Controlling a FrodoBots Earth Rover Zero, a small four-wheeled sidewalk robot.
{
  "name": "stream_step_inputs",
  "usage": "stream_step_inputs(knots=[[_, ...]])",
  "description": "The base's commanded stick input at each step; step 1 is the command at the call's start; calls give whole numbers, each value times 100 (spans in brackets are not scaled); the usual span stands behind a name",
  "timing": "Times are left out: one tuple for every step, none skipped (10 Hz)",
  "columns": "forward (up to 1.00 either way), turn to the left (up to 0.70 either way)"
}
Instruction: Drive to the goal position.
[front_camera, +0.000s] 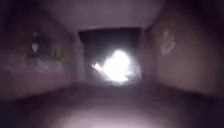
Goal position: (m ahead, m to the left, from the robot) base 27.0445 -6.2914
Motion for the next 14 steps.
stream_step_inputs(knots=[[100, -9], [100, -7], [100, -2], [100, 0], [100, 0], [100, 0], [100, 0], [100, 0], [100, 0], [100, 0], [100, 0], [100, 0], [100, 0], [100, 1]])
